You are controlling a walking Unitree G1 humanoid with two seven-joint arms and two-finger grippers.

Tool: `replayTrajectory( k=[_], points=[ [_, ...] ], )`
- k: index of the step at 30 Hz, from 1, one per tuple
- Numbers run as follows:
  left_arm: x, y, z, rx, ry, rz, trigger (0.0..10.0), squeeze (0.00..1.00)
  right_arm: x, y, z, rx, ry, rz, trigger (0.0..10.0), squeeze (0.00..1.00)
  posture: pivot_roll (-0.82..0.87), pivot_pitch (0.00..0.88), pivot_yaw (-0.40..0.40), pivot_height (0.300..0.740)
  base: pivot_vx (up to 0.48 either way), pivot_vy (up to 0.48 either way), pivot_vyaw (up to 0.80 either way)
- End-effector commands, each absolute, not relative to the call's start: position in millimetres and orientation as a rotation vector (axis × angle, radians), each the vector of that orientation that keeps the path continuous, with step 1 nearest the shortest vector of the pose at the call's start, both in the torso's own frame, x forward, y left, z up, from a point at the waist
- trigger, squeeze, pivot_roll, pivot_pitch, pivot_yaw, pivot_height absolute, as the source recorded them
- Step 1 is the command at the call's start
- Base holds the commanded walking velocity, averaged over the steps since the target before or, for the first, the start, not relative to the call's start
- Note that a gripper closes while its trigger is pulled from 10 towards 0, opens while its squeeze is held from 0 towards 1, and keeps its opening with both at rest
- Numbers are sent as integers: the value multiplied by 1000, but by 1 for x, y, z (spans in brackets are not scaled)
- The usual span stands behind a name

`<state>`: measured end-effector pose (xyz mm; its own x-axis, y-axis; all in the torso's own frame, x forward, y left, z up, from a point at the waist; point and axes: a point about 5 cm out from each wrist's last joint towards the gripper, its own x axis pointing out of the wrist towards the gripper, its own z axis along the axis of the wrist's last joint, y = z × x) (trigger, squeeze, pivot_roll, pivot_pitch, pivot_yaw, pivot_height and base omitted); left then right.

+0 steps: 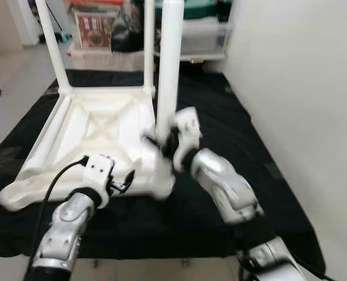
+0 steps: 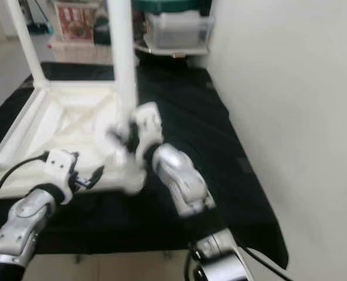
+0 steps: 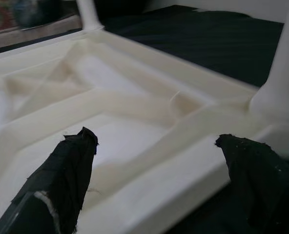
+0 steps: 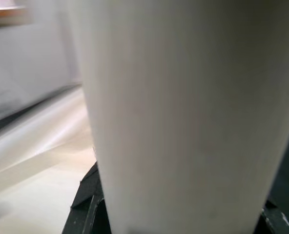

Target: Building children table

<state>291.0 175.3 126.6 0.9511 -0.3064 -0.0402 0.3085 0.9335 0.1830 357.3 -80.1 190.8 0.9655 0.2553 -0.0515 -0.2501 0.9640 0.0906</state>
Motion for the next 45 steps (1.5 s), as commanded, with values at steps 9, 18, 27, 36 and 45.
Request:
replayTrajectory(
  k=[9, 18, 27, 36, 45],
  points=[
    [292, 176, 124, 192, 24, -318, 10000, 0, 342, -106, 138, 167, 234, 45, 10000, 137, 113, 0, -63, 740, 0, 0, 0],
    [292, 177, 124, 193, 21, -312, 10000, 0, 345, -77, 190, 295, 8, 566, 10000, 0, 119, 0, -68, 740, 0, 0, 0],
    [296, 175, 128, 192, 6, -315, 10000, 0, 320, -58, 193, 174, -50, 1071, 10000, 0, 132, 0, -75, 740, 0, 0, 0],
    [294, 178, 128, 195, 7, -307, 10000, 0, 342, -41, 168, 121, 31, 819, 0, 0, 147, 0, -78, 740, 0, 0, 0],
    [294, 177, 128, 196, 9, -310, 10000, 0, 360, -133, 113, 99, 323, -198, 1843, 0, 132, 0, -67, 740, 0, 0, 0]
  ],
)
